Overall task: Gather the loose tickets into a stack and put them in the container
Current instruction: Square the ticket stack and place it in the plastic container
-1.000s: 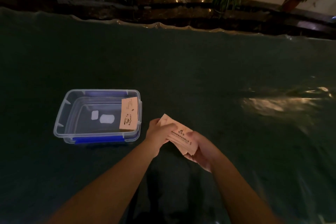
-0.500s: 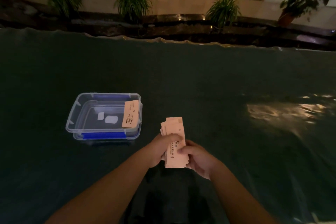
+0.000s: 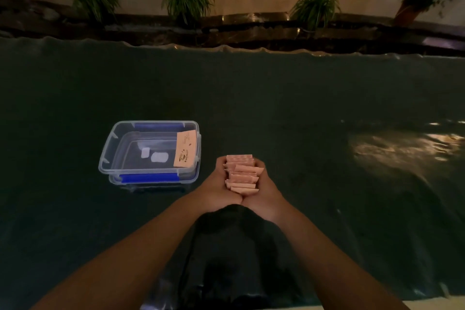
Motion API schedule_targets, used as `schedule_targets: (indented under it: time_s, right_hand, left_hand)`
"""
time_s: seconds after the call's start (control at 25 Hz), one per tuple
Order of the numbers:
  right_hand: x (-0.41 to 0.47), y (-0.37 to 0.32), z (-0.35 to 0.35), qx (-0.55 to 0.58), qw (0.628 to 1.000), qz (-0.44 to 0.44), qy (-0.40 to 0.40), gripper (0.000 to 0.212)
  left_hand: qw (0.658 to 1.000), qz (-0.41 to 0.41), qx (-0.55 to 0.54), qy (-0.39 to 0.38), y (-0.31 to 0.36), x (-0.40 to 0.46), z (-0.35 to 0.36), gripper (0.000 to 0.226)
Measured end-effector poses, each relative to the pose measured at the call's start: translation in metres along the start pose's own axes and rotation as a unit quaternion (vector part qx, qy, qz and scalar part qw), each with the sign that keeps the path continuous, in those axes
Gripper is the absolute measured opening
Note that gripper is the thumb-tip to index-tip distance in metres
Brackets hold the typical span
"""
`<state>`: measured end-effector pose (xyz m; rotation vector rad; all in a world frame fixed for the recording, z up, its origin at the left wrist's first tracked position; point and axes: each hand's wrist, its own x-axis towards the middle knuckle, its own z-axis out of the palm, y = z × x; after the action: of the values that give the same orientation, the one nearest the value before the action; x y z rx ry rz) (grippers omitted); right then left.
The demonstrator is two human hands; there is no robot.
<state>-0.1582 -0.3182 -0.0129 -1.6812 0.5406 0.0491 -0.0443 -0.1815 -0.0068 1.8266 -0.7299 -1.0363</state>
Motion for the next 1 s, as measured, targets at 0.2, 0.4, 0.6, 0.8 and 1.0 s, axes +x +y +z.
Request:
schedule_targets:
  time_s: [0.2,0.4,0.6,0.8,1.0]
  right_hand:
    - [0.004,0.016,0.013,-0.056,0.998,0.015,-0.006,0.126]
    - [0.004,0.031,0.019,-0.071,0.997,0.026,-0.005,0.132]
    - [0.013,0.032,0.024,-0.064,0.997,0.034,0.034,0.117]
    - [0.014,0.035,0.018,-0.065,0.997,0.022,0.047,0.111]
    - [0.007,0.042,0.029,-0.07,0.996,0.056,0.018,0.109]
  left_hand:
    - [0.999,-0.005,0.049,-0.008,-0.033,0.014,0.001,0.12]
    - [1.0,-0.021,-0.001,-0.019,-0.042,0.013,-0.006,0.149]
    - [0.999,-0.019,0.001,0.028,-0.029,0.009,0.004,0.104]
    - [0.999,0.014,0.023,0.027,-0.028,0.007,0.005,0.104]
    - [0.996,-0.059,0.057,-0.028,-0.041,0.007,0.006,0.115]
